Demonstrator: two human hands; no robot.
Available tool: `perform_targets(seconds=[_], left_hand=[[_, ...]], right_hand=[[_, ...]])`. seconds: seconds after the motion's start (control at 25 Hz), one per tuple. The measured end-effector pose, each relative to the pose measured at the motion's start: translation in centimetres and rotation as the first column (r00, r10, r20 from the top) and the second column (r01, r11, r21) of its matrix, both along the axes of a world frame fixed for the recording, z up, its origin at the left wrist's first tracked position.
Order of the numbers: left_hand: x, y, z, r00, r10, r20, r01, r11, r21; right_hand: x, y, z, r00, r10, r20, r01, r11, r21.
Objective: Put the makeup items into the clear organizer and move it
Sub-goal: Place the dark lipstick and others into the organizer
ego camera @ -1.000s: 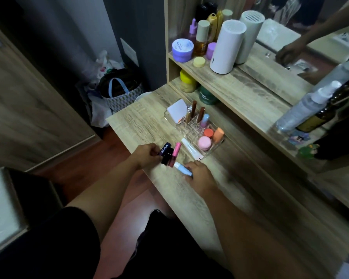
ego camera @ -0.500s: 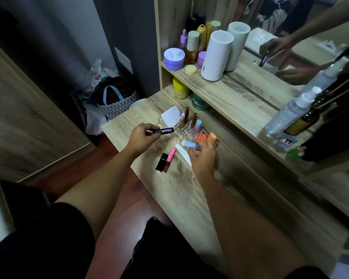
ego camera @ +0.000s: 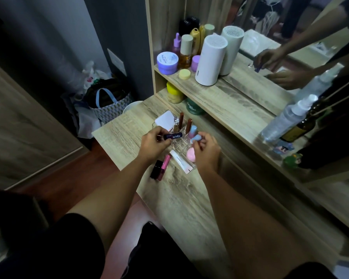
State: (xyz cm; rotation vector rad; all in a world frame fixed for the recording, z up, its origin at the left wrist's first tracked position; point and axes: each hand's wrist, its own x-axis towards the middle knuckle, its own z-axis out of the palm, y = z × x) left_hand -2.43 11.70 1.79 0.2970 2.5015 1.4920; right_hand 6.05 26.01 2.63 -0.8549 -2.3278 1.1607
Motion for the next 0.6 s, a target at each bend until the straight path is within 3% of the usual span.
perform_targets(seconds=[0.2,0.36,0.48,0.6], left_hand=[[0.2,-0.1,-1.1,0.981,0.082,0.177,-0.098,0.992,0.085],[-0.2,-0.4,-1.2,0.939,-0.009,0.344,-0.075,0.97,0.231],[-0.6,-0.4,-0.7,0.964,-0.089,0.249,0.042,0.981,0.187],[-1.0,0.0,-0.4,0.983,-0.078,0.169,0.05,0.986,0.162]], right_hand=[[-0.4,0.1,-0.4,0.999,0.024,-0.022,-0.024,1.0,0.009],[-0.8,0.1,-0.7,0.997,0.069,0.017,-0.069,0.998,-0.001],[-1.2,-0.1,-0.9,0.993,0.119,0.026,-0.119,0.993,-0.008],[-1.5,-0.3,-1.3,0.989,0.145,0.042,-0.145,0.989,0.0]])
